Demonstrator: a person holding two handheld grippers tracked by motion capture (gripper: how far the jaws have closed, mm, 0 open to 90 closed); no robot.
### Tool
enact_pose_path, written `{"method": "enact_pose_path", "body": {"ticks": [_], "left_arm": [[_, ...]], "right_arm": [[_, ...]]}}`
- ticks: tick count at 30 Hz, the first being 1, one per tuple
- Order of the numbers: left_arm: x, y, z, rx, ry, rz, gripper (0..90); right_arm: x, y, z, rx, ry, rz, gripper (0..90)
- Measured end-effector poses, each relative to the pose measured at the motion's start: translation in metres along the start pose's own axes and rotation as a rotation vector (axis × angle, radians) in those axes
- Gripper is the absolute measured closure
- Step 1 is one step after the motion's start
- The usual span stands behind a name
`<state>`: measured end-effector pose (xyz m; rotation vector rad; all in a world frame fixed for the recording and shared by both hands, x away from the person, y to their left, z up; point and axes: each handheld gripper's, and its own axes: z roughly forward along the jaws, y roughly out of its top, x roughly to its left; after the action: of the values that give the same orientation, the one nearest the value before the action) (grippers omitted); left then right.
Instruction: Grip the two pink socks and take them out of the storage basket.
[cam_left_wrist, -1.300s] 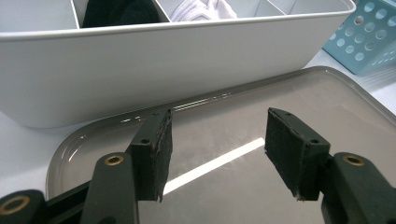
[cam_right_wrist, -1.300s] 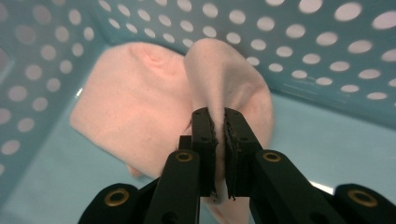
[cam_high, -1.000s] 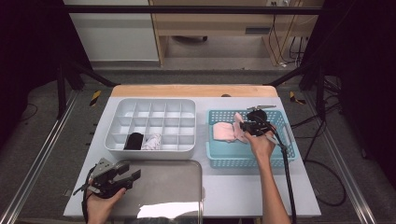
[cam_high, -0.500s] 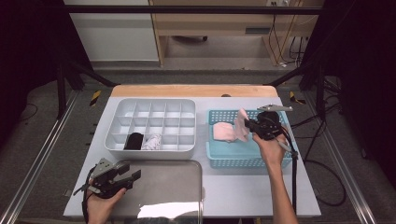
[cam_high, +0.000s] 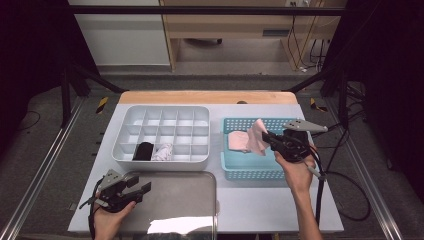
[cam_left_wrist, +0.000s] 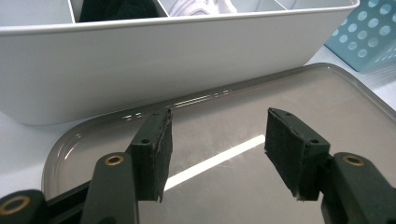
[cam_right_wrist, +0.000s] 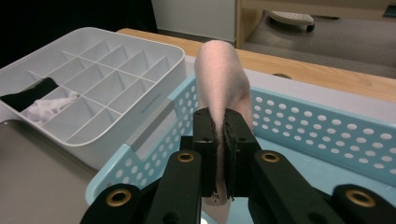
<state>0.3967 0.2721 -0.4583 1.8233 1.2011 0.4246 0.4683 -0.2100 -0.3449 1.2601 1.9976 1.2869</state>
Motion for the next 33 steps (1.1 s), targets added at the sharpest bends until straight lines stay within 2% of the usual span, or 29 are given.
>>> {"method": "enact_pose_path", "body": {"ticks": [8, 15, 23, 33], "left_arm": [[-0.001, 0.000, 0.001, 0.006, 0.002, 0.003, 40.4], [-0.001, 0.000, 0.001, 0.006, 0.004, 0.002, 40.5], [-0.002, 0.000, 0.001, 0.007, -0.001, 0.005, 40.5], [-0.003, 0.000, 0.001, 0.005, -0.002, 0.003, 40.5]], "right_arm": [[0.017, -0.002, -0.026, -0.036, 0.052, -0.045, 85.2], [0.035, -0.008, -0.046, -0.053, 0.129, -0.076, 85.2], [0.053, -0.026, -0.056, -0.028, 0.192, -0.101, 85.2], [0.061, -0.054, -0.056, 0.032, 0.245, -0.104, 85.2]]}}
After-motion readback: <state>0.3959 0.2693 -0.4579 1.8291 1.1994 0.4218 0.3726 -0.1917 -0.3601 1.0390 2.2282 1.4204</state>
